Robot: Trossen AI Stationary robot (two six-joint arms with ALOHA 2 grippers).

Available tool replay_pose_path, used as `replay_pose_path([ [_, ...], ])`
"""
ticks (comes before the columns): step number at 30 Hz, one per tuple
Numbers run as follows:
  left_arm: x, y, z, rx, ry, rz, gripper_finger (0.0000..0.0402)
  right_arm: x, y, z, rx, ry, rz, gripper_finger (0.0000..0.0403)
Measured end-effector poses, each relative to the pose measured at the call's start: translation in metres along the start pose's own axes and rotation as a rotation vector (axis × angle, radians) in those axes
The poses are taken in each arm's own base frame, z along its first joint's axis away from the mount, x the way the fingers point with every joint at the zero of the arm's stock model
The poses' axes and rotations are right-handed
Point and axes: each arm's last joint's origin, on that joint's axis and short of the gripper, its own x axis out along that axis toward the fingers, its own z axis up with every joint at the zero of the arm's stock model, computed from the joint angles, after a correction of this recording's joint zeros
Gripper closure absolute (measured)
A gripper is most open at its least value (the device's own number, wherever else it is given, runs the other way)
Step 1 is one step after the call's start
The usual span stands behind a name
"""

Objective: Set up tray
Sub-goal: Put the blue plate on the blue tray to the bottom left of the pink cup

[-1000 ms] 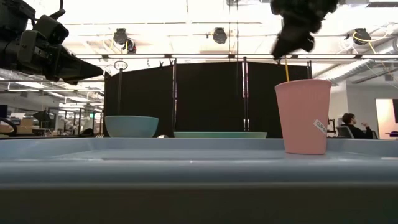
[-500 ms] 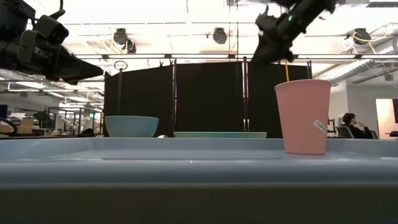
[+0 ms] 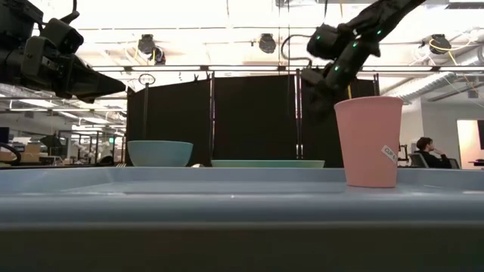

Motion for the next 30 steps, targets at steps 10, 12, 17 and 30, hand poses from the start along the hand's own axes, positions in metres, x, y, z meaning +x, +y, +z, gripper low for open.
replay_pose_path([
  [10,0.000,0.000,0.000,0.001,0.002,-0.005,0.0339,0.034,-0.007,0.004,-0.055,0.073,-0.110,0.0298],
  [12,0.000,0.000,0.000,0.001,0.004,-0.006,0.0339,0.036,-0.009,0.003,-0.052,0.081,-0.125,0.0298],
  [17,0.000,0.000,0.000,0.002,0.004,-0.010,0.0339,0.038,-0.012,0.002,-0.045,0.095,-0.130,0.0298],
  [30,0.000,-0.001,-0.001,0.004,0.004,-0.021,0.0339,0.065,-0.013,-0.011,-0.019,0.223,-0.096,0.0298],
])
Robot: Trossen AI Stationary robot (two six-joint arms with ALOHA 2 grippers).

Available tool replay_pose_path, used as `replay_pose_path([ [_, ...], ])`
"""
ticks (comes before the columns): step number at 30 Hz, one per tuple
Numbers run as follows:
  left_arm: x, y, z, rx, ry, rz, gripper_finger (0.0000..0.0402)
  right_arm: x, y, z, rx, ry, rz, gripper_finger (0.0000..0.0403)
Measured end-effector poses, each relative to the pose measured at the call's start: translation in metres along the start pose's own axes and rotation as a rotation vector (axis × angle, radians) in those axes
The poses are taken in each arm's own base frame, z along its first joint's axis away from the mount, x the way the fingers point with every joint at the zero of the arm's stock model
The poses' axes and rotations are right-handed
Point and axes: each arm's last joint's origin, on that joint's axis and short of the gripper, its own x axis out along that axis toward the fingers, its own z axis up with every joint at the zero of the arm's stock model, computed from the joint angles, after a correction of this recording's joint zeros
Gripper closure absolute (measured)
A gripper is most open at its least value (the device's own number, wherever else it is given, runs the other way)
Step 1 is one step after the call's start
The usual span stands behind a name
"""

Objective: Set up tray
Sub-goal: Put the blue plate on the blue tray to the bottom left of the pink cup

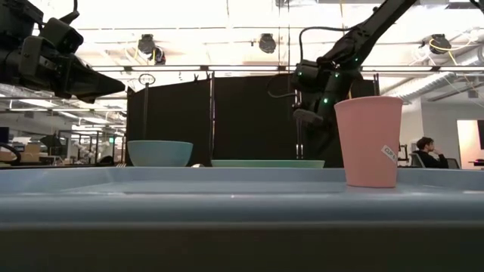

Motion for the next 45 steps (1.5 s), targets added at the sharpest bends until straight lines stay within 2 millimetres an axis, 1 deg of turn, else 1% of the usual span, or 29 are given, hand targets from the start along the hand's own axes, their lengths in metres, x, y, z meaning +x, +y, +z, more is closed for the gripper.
replay_pose_path([
  [4,0.000,0.000,0.000,0.000,0.000,-0.004,0.0339,0.001,0.000,0.000,0.000,0.000,-0.001,0.0298],
  [7,0.000,0.000,0.000,0.000,0.000,-0.004,0.0339,-0.003,0.000,0.000,-0.005,-0.005,-0.001,0.0298],
  [12,0.000,0.000,0.000,0.000,0.000,-0.004,0.0339,-0.020,0.001,0.003,-0.018,-0.068,-0.002,0.0298],
  [14,0.000,0.000,0.000,0.000,0.000,-0.004,0.0339,-0.027,0.000,0.003,-0.014,-0.092,-0.034,0.0298],
  [17,0.000,0.000,0.000,0.000,0.000,-0.004,0.0339,-0.032,-0.004,0.004,-0.008,-0.110,-0.046,0.0298],
  [23,0.000,0.000,0.000,-0.001,0.001,-0.004,0.0339,-0.029,-0.012,0.005,0.015,-0.095,-0.058,0.0298],
  [31,0.000,0.000,0.000,0.000,0.001,-0.005,0.0339,-0.021,-0.013,0.004,0.017,-0.062,-0.013,0.0298],
  [37,0.000,0.000,0.000,0.000,0.001,-0.005,0.0339,-0.020,-0.013,0.003,0.022,-0.060,-0.013,0.0298],
  [45,0.000,0.000,0.000,0.001,0.001,-0.005,0.0339,-0.010,-0.016,-0.011,0.047,-0.020,-0.007,0.0298],
])
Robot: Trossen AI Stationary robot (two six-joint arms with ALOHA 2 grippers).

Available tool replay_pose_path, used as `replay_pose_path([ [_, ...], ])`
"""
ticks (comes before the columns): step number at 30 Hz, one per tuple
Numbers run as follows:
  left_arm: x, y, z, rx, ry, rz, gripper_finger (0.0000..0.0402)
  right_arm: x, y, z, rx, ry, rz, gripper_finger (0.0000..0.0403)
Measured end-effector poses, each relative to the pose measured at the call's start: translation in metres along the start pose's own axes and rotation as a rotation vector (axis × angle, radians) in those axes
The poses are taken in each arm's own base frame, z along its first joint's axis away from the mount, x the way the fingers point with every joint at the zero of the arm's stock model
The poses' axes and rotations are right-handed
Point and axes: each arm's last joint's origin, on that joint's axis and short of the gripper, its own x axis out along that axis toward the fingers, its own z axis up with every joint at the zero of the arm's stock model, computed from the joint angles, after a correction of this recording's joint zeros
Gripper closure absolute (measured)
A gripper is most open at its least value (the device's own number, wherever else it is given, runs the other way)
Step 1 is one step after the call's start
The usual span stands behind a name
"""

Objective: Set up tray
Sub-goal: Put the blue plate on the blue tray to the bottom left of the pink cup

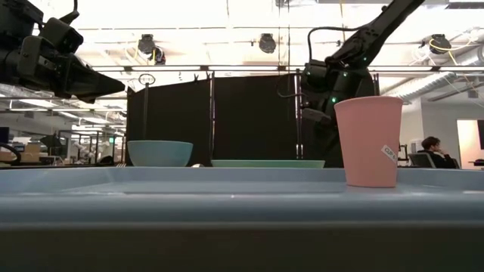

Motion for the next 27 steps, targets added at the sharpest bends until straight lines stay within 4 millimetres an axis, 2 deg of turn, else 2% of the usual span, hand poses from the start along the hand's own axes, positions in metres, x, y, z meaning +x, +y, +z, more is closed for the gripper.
replay_pose_path([
  [7,0.0000,0.0000,0.0000,0.000,0.000,0.000,0.0339,0.0023,0.0024,0.0002,0.016,-0.022,0.077,0.0298],
  [23,0.0000,0.0000,0.0000,0.000,0.000,0.000,0.0339,0.0025,0.0003,0.0011,0.023,-0.039,0.025,0.0298],
  [27,0.0000,0.0000,0.0000,0.000,0.000,0.000,0.0339,0.0108,-0.0006,-0.0004,0.028,-0.012,0.016,0.0296],
])
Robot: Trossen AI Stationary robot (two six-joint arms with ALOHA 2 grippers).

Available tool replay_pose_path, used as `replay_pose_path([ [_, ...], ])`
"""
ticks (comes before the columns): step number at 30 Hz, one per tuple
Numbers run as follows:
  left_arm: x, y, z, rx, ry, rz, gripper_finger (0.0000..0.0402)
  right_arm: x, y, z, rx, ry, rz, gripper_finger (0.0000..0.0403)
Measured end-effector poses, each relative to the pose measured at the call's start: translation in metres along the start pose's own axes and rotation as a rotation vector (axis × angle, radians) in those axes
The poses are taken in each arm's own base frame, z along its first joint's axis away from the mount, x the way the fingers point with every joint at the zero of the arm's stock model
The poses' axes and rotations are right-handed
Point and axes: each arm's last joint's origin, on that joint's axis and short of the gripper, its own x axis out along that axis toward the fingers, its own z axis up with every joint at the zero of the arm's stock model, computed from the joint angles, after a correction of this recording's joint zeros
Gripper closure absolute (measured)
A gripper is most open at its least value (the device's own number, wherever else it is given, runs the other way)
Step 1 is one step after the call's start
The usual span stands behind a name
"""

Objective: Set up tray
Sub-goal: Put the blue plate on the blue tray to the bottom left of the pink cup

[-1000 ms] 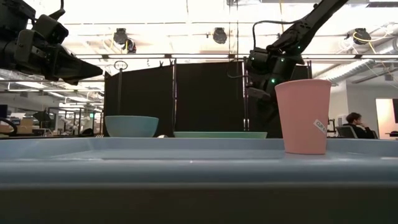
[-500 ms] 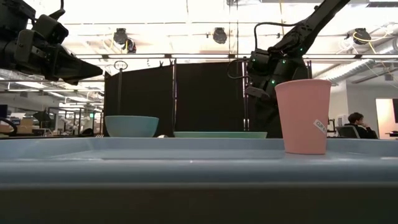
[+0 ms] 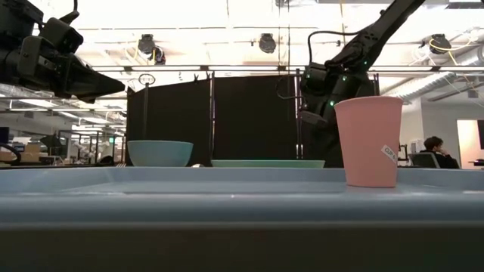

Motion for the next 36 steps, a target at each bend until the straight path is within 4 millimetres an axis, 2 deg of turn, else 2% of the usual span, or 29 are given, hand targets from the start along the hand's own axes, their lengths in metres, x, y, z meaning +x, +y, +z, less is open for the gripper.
replay_pose_path([
  [6,0.000,0.000,0.000,0.000,0.000,-0.001,0.0339,0.018,0.000,-0.003,0.002,0.053,0.047,0.0274],
  [11,0.000,0.000,0.000,0.000,0.000,-0.001,0.0339,0.023,0.000,-0.004,0.002,0.061,0.046,0.0265],
  [16,0.000,0.000,0.000,0.000,0.000,0.000,0.0339,0.022,0.000,-0.003,0.000,0.053,0.047,0.0302],
  [22,0.000,0.000,0.000,0.000,0.001,0.000,0.0339,0.021,0.001,-0.002,-0.033,0.042,0.075,0.0389],
  [29,0.000,0.000,0.000,0.000,0.001,-0.001,0.0339,0.020,0.002,0.003,-0.054,-0.007,0.087,0.0400],
  [36,0.000,0.000,0.000,0.000,0.001,-0.001,0.0339,0.010,0.002,0.012,-0.065,-0.108,0.074,0.0402],
])
